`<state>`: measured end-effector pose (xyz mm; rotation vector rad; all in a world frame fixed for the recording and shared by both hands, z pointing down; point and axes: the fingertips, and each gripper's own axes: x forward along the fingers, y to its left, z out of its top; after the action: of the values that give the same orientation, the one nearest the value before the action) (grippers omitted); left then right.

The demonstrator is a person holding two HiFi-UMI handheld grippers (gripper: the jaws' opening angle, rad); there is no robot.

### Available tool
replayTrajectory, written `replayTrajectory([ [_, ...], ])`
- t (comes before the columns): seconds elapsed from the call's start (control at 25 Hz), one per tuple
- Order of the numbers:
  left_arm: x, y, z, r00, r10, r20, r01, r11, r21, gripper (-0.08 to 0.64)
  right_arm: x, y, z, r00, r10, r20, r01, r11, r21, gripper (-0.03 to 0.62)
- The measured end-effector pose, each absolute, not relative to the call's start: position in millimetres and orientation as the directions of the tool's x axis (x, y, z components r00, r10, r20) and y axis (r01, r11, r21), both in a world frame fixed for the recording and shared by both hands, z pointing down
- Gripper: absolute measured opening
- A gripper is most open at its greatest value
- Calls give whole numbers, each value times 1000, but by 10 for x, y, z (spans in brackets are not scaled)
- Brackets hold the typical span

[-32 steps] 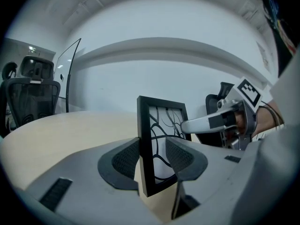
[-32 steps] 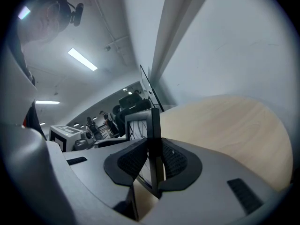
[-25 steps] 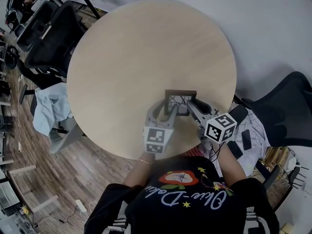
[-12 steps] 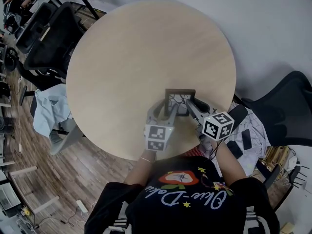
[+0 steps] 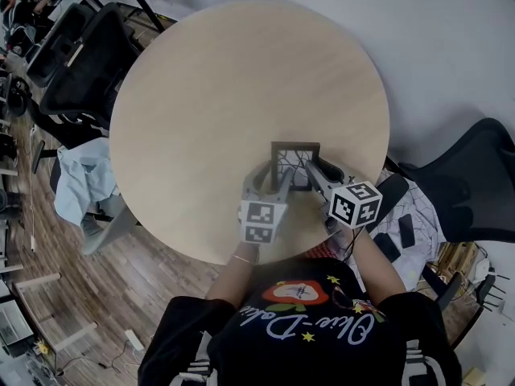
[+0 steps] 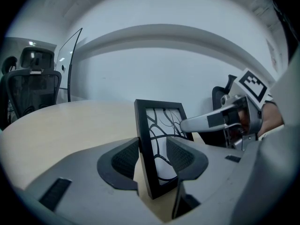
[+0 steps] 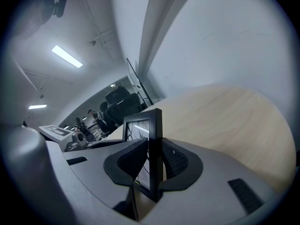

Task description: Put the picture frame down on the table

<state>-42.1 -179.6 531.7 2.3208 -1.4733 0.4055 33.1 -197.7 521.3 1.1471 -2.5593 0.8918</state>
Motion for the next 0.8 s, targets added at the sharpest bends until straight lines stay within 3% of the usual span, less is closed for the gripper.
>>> replayTrajectory([
  [0.8, -450, -1991, 5440, 384, -802, 458, -921, -370, 124, 189, 316, -2181, 5362, -630, -640, 441, -773, 460, -437, 75],
])
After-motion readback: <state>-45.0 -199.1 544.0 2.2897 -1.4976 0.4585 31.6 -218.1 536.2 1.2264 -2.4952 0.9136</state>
